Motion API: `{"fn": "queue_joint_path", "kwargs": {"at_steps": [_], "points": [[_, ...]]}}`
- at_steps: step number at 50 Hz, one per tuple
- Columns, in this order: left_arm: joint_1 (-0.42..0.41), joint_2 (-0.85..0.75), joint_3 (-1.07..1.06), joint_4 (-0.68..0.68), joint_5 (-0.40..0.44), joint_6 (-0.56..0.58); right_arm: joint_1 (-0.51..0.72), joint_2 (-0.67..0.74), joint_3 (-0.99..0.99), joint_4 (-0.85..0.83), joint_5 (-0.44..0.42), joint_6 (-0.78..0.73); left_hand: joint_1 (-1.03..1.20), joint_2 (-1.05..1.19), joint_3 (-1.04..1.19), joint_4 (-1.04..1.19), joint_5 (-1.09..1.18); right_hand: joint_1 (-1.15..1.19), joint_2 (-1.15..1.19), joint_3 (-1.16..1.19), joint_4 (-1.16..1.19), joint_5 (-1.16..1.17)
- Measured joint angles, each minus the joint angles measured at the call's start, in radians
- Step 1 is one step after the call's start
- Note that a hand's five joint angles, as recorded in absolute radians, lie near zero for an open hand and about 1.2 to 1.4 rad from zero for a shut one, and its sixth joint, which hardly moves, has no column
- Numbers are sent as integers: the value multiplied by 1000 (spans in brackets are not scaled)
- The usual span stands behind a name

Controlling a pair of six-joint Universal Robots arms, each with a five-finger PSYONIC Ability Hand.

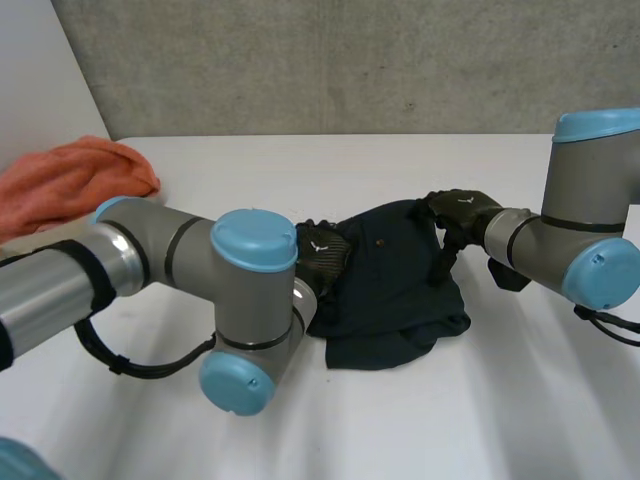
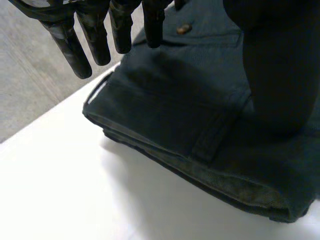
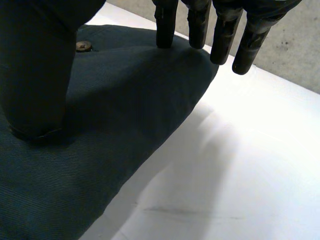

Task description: Fold the laundry.

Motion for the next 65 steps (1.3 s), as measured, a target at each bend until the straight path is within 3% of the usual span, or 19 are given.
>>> {"fn": "queue_joint_path", "kwargs": {"at_steps": [9,20,38,44,53,58,59,60,61,65], "points": [[-9,23,-49,44,-5,0,15,14,-33,-4,1,-45,0,1,0,0,0,0,0,0,0,0],[-3,10,57,41,3,-1,52,65,-14,0,21,-99,-3,0,0,-2,0,0,0,-10,0,0],[1,-115,193,-130,64,0,44,27,98,-69,80,-158,0,0,0,-2,0,0,0,-41,0,0],[11,-31,169,-144,72,-6,43,-21,143,-120,79,-142,-2,0,0,-2,0,0,0,-41,0,-3],[73,203,32,-139,86,-15,23,-259,354,-316,100,-88,-3,0,0,-2,0,0,0,-41,0,-3],[96,338,-56,-143,152,-35,8,-378,494,-377,104,-66,-3,0,0,-2,0,0,0,-41,0,-3],[110,394,-100,-149,217,-52,4,-405,551,-382,104,-56,-3,0,0,-2,0,0,0,-41,0,-3],[110,394,-100,-149,217,-52,4,-405,551,-382,104,-56,-3,0,0,-2,0,0,0,-41,0,-3],[126,445,-145,-158,288,-68,3,-421,596,-384,105,-43,-3,0,0,-2,0,0,0,-41,0,-3],[157,529,-222,-172,411,-95,-7,-435,680,-381,102,13,-3,0,0,-2,-1,0,0,-41,0,-3]]}}
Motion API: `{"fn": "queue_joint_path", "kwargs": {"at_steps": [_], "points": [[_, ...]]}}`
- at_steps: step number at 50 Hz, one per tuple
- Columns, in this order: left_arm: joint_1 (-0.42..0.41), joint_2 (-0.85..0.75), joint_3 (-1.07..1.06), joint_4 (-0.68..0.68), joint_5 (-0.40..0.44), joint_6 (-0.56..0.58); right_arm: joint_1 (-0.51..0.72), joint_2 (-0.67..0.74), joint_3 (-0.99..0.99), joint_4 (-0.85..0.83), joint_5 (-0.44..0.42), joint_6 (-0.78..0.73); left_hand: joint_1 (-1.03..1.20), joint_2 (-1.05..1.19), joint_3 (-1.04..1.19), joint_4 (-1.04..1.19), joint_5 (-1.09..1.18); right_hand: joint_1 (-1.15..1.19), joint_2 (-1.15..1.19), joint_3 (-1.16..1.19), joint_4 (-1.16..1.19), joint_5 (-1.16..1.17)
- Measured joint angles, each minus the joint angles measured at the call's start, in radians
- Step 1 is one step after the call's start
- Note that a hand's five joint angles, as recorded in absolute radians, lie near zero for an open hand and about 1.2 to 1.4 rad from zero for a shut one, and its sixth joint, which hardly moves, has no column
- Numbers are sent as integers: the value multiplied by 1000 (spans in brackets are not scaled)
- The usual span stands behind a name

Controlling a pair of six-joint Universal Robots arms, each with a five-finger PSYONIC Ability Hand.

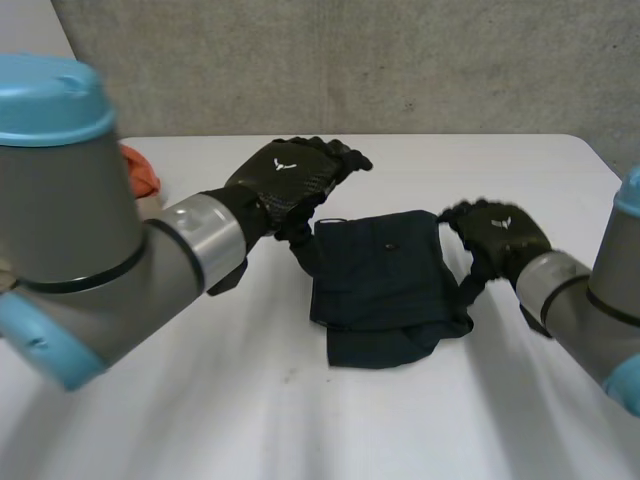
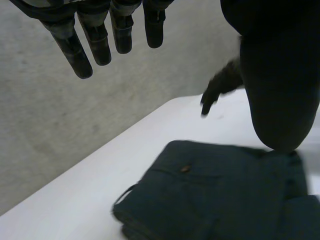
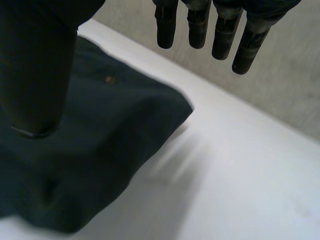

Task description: Fold the laundry.

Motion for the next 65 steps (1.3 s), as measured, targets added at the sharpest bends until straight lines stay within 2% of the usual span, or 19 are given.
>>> {"fn": "queue_joint_path", "kwargs": {"at_steps": [5,7,8,12,25,29,32,36,37,38,39,40,48,57,65], "points": [[23,65,-75,-6,80,-15,-41,7,63,-3,-23,113,0,0,0,0,1,0,0,0,0,0],[23,65,-75,-6,80,-15,-41,7,63,-3,-23,113,0,0,0,0,1,0,0,0,0,0],[28,77,-100,-6,94,-17,-61,22,76,-8,-47,171,0,0,0,0,1,0,0,0,0,0],[30,80,-122,-4,95,-15,-78,69,71,-29,-88,247,0,0,0,0,0,0,0,0,0,0],[26,78,-124,-4,89,-14,-64,216,-10,-82,-113,289,0,0,0,0,1,0,2,50,2,3],[23,86,-125,-7,93,-14,-57,242,-32,-87,-110,296,0,0,0,0,0,48,87,134,66,65],[21,91,-128,-7,101,-13,-53,257,-47,-93,-108,302,0,0,0,0,1,146,191,235,173,149],[18,100,-131,-8,128,-14,-45,278,-76,-109,-108,309,0,0,0,0,1,422,594,629,584,479],[18,101,-131,-8,131,-14,-44,280,-79,-110,-108,310,0,0,0,0,1,422,594,629,584,479],[18,101,-132,-8,135,-15,-43,282,-82,-111,-108,310,0,0,0,0,1,533,775,747,760,628],[19,102,-132,-8,138,-15,-41,285,-87,-114,-108,311,0,0,0,0,1,533,775,747,760,628],[19,103,-132,-8,142,-16,-38,289,-95,-117,-108,311,0,0,0,0,1,618,882,842,907,732],[22,103,-131,-7,146,-17,-30,319,-159,-122,-112,310,0,0,0,0,1,699,942,950,951,745],[27,102,-130,-5,143,-17,-33,410,-363,-116,-110,301,0,0,0,0,1,780,960,1009,952,852],[30,101,-125,-1,141,-31,-77,573,-735,-43,-66,303,0,0,0,0,1,799,960,1009,954,929]]}}
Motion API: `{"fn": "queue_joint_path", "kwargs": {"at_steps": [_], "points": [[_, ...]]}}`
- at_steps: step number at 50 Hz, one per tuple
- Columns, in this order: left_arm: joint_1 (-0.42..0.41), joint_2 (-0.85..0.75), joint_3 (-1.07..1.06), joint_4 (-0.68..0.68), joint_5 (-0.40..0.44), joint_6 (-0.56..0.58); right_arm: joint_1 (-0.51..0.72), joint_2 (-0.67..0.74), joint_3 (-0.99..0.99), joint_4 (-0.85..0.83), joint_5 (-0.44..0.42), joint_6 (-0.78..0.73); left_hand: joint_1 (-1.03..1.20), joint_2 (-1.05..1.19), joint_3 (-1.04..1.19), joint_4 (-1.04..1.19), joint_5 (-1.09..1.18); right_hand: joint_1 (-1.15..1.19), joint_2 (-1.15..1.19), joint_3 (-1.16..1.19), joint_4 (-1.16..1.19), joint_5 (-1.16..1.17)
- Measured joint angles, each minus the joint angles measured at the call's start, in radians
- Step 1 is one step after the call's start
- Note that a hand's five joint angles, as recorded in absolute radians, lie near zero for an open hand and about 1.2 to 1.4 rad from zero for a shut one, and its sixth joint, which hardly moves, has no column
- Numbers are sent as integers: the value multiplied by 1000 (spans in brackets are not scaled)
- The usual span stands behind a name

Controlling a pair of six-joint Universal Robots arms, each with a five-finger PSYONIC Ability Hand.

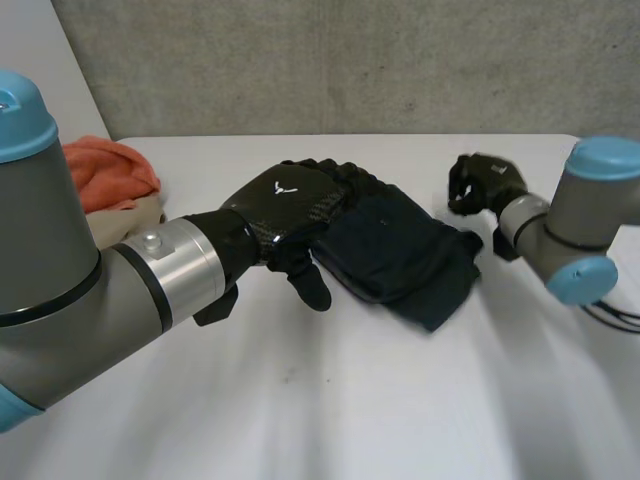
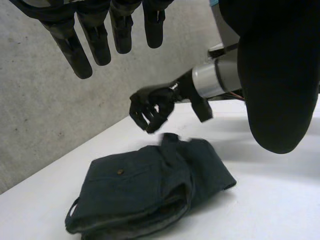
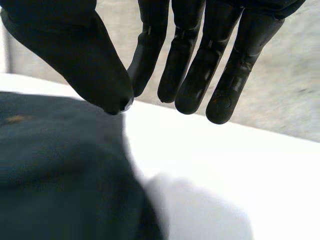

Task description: Fold the laundry.

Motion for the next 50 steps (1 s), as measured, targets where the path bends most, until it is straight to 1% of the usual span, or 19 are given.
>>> {"fn": "queue_joint_path", "kwargs": {"at_steps": [4,5,8,9,13,14,15,16,17,18,19,21,22,24,25,26,30,35,50], "points": [[1,0,5,2,0,-11,-27,79,-162,57,36,-1,0,0,0,0,0,2,0,0,0,5],[1,-1,7,3,0,-16,-55,144,-295,109,65,-2,0,0,0,0,0,2,0,0,0,6],[1,-2,9,3,0,-24,-80,195,-401,151,87,-3,0,0,0,0,0,2,0,0,0,7],[1,-3,10,4,0,-29,-110,251,-515,197,106,-4,0,0,0,0,0,2,0,0,0,7],[1,-8,11,5,0,-38,-154,332,-680,277,113,-13,0,0,0,0,0,-8,-9,-2,-2,4],[1,-10,11,5,-1,-39,-160,344,-703,302,103,-21,0,0,0,0,0,-78,-81,-64,-64,-56],[1,-11,11,5,-1,-40,-165,351,-717,327,89,-30,0,0,0,0,0,-280,-265,-263,-261,-244],[1,-12,11,5,-1,-40,-168,354,-722,362,63,-48,0,0,0,0,0,-519,-540,-531,-508,-483],[1,-12,11,5,-1,-40,-168,354,-722,362,63,-48,0,0,0,0,0,-519,-540,-531,-508,-483],[1,-13,10,5,-1,-41,-169,350,-716,404,24,-75,0,0,0,0,0,-702,-788,-778,-757,-735],[1,-14,9,5,-1,-41,-168,337,-694,442,-19,-104,0,0,0,0,-1,-756,-880,-871,-869,-849],[1,-15,9,5,-1,-41,-165,318,-657,481,-72,-139,0,0,0,0,0,-775,-927,-936,-927,-909],[1,-15,8,5,-1,-40,-163,291,-607,513,-129,-176,0,0,0,0,0,-775,-930,-942,-929,-914],[1,-16,8,5,0,-40,-160,258,-544,540,-191,-214,0,0,0,0,0,-775,-930,-942,-929,-914],[1,-16,8,5,0,-40,-160,258,-544,540,-191,-214,0,0,0,0,0,-775,-930,-942,-929,-914],[1,-18,8,6,0,-40,-158,203,-436,566,-279,-265,0,0,0,0,0,-775,-930,-942,-929,-914],[1,-21,7,6,0,-40,-154,144,-306,577,-366,-310,0,0,0,0,0,-775,-930,-942,-929,-914],[1,-25,2,10,-1,-40,-148,124,-239,574,-399,-318,0,0,0,0,0,-775,-930,-942,-929,-914],[1,-27,-6,28,-2,-40,-111,182,-281,554,-382,-246,0,0,0,0,0,-775,-928,-939,-929,-913]]}}
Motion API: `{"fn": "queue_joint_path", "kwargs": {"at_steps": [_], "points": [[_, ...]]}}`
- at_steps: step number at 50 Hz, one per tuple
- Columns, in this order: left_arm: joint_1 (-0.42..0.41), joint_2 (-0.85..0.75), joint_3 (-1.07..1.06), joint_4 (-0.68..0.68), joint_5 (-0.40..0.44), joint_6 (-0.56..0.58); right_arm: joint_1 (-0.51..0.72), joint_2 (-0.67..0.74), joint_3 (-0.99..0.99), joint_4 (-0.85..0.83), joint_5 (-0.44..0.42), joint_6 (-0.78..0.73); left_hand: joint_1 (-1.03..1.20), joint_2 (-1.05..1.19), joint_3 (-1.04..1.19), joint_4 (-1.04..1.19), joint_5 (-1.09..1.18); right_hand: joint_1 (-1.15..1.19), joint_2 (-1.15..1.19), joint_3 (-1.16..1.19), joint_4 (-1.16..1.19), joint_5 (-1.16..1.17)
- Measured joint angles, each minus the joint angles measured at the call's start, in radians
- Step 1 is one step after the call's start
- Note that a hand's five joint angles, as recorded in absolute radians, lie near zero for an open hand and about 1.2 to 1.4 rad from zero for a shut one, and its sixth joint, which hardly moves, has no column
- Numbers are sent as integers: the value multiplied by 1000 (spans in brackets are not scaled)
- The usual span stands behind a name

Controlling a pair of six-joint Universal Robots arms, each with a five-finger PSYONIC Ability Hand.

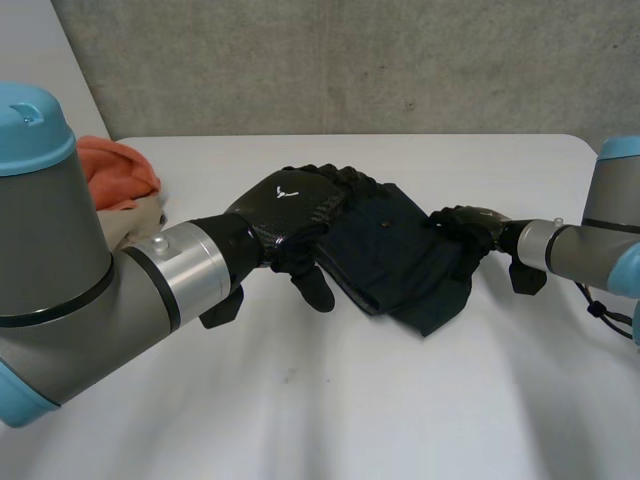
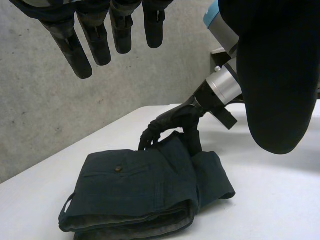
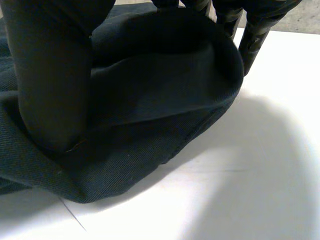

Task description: Fold the laundry.

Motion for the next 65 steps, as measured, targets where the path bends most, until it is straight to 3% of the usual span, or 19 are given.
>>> {"fn": "queue_joint_path", "kwargs": {"at_steps": [5,7,8,9,12,21,32,38,48,54,65], "points": [[0,0,0,0,0,0,11,12,-7,-18,1,29,0,0,0,0,0,46,76,95,74,74],[0,0,0,0,0,0,20,15,-10,-24,1,38,0,0,0,0,0,272,366,356,340,316],[0,0,0,0,0,0,22,16,-11,-25,1,40,0,0,0,0,0,272,366,356,340,316],[1,0,-1,0,0,0,31,17,-14,-32,1,48,0,0,0,0,0,472,664,593,634,583],[1,0,-2,1,0,0,43,20,-24,-51,4,64,0,0,0,0,0,619,857,789,846,742],[1,0,-7,4,0,0,45,48,-121,-151,47,205,0,0,0,0,0,647,885,825,890,742],[-1,1,-9,5,0,0,-52,159,-390,-189,278,346,0,0,0,0,0,647,893,846,912,742],[-3,2,-9,6,0,0,-151,185,-451,-196,346,345,0,0,0,0,0,647,899,864,928,742],[-9,1,-9,7,0,0,-256,225,-500,-231,305,334,0,0,0,0,0,647,905,872,933,742],[-10,1,-11,7,-1,0,-324,248,-518,-242,219,319,0,0,0,0,0,647,905,872,933,742],[-10,1,-15,6,-2,0,-418,260,-511,-221,189,149,0,0,0,0,0,647,905,872,933,742]]}}
